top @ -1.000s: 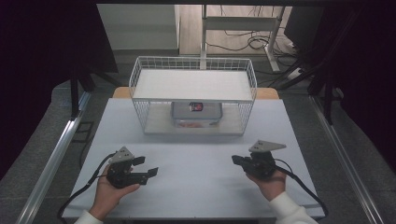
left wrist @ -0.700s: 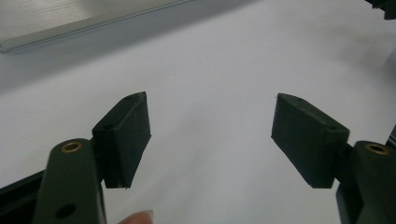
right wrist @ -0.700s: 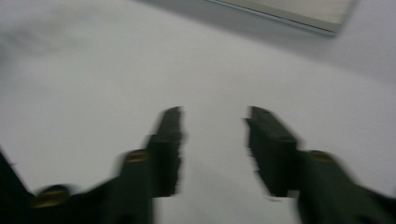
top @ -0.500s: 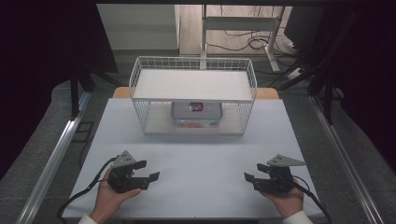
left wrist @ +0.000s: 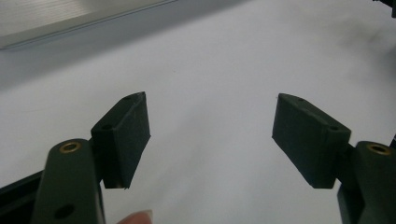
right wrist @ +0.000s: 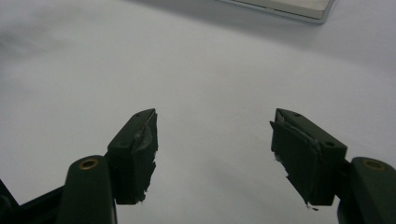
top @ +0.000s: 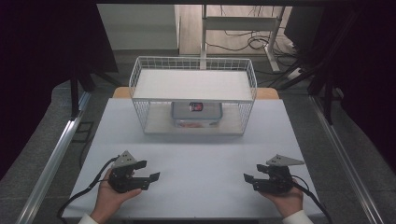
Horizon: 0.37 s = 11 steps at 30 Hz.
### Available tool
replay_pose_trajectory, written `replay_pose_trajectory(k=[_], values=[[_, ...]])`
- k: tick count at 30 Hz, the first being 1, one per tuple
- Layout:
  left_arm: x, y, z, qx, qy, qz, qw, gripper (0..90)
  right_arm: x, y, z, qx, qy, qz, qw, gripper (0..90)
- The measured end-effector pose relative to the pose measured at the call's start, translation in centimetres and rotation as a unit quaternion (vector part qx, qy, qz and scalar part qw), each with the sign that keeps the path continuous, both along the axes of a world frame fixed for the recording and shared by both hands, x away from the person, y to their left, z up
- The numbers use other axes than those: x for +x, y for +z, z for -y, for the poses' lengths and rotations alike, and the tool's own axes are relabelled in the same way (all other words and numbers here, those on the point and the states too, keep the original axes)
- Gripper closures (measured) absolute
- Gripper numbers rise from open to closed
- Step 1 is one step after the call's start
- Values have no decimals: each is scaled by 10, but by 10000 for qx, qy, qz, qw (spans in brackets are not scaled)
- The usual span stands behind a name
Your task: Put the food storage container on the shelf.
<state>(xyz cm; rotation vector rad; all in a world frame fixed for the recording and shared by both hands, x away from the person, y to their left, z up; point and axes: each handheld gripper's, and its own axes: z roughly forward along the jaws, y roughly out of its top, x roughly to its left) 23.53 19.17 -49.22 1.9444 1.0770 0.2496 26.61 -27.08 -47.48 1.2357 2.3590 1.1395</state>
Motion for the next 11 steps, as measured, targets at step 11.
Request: replay_pose_trajectory(k=[11], values=[[1,0,0,-2,4,-1,10000,275,1,0,0,-13,19,-19,10000,298]])
